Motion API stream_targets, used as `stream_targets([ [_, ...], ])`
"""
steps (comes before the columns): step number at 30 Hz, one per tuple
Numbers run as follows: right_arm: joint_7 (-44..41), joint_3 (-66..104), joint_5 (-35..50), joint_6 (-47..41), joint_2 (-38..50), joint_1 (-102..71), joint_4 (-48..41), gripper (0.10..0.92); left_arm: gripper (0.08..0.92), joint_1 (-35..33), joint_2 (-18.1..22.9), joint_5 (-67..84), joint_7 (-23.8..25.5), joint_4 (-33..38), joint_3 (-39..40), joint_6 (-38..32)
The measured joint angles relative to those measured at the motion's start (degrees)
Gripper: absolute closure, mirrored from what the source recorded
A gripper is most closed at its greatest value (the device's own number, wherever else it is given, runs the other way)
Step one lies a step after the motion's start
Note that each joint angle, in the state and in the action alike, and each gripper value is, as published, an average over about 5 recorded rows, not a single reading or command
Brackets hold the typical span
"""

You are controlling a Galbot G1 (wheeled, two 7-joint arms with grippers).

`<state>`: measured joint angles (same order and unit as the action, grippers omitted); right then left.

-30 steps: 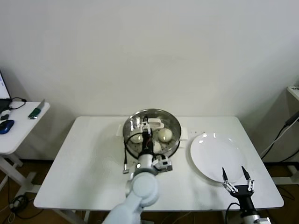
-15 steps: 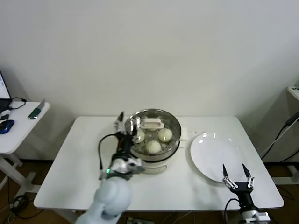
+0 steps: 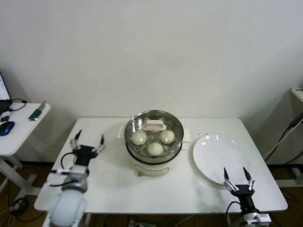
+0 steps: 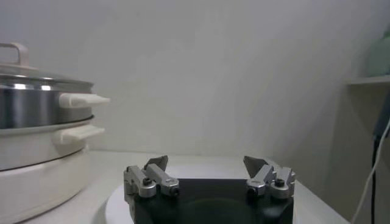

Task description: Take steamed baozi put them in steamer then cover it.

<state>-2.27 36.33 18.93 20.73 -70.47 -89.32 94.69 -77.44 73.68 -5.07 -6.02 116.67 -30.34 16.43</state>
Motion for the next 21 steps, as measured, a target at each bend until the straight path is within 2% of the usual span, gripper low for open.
stream_targets([
  [8,-0.7,-0.2,1.2,-0.7,0.5,0.3,-0.4,0.203,0.177,-7.3,-0.2,14.7,1.5,-5.3,-5.5,-11.1],
  [21,-0.9,-0.5,3.0,-1.2,0.7,0.5,-0.6,0.203,0.177,-12.1,3.2,21.4,3.5,-13.6,-4.6,-23.8],
])
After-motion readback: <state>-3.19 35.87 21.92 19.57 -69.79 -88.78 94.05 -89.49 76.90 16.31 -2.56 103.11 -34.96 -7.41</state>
